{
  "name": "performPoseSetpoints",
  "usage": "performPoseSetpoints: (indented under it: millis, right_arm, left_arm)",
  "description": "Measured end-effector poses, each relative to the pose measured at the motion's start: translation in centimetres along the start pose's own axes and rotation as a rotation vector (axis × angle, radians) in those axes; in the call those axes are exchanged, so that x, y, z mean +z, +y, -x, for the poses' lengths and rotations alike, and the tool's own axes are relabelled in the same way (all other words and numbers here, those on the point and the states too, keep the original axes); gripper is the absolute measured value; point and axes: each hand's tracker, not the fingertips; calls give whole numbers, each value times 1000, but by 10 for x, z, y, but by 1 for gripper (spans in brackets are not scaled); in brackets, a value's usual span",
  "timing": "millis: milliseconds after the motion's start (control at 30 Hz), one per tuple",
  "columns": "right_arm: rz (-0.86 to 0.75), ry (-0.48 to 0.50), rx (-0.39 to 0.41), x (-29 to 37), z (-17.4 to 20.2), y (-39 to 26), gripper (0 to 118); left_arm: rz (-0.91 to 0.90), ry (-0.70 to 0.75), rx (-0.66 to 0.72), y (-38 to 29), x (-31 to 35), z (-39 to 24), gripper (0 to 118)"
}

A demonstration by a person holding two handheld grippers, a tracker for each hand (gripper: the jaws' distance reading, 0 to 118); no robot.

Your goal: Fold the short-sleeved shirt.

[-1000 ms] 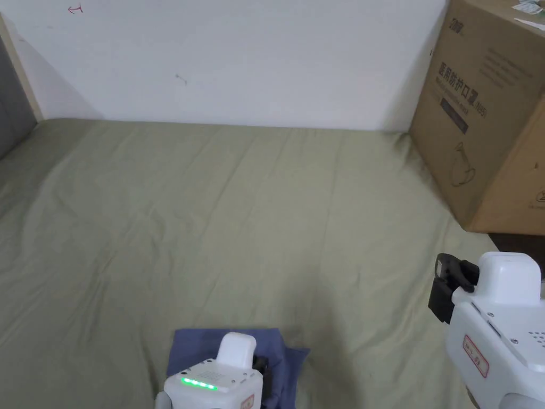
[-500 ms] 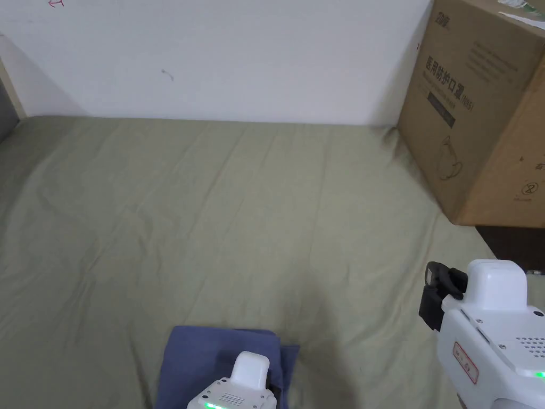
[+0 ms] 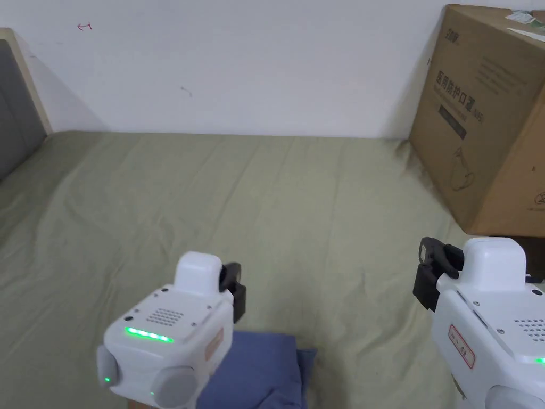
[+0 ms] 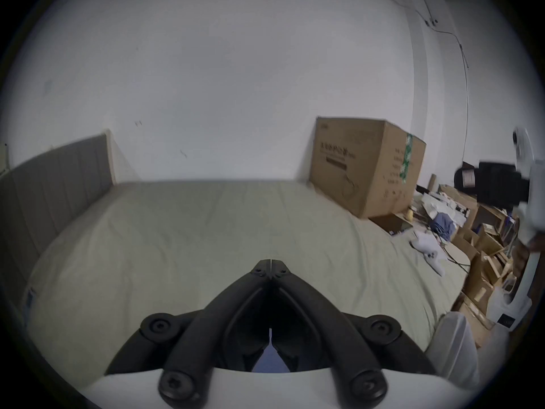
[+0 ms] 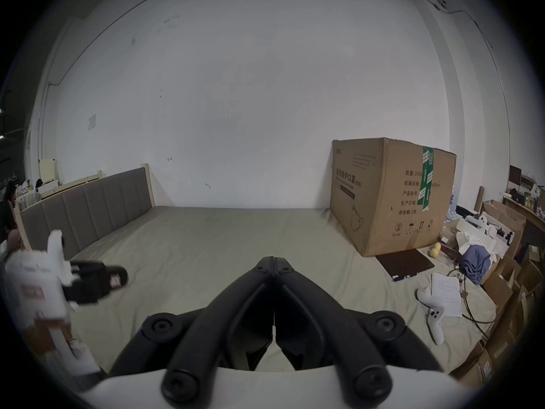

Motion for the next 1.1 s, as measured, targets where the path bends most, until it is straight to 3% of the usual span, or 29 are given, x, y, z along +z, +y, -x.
performPoseSetpoints:
  millis: [300, 467, 1100]
  right_arm:
    - [-96, -30, 4, 4, 26, 8, 0]
    - [-117, -42, 5, 4, 34, 6, 0]
    - [-68, 1, 9, -15, 59, -9, 0]
  left_arm:
    - [-158, 190, -66, 38, 42, 69, 0]
    - [-189, 253, -37, 35, 59, 92, 0]
    - [-204, 297, 54, 29, 64, 120, 0]
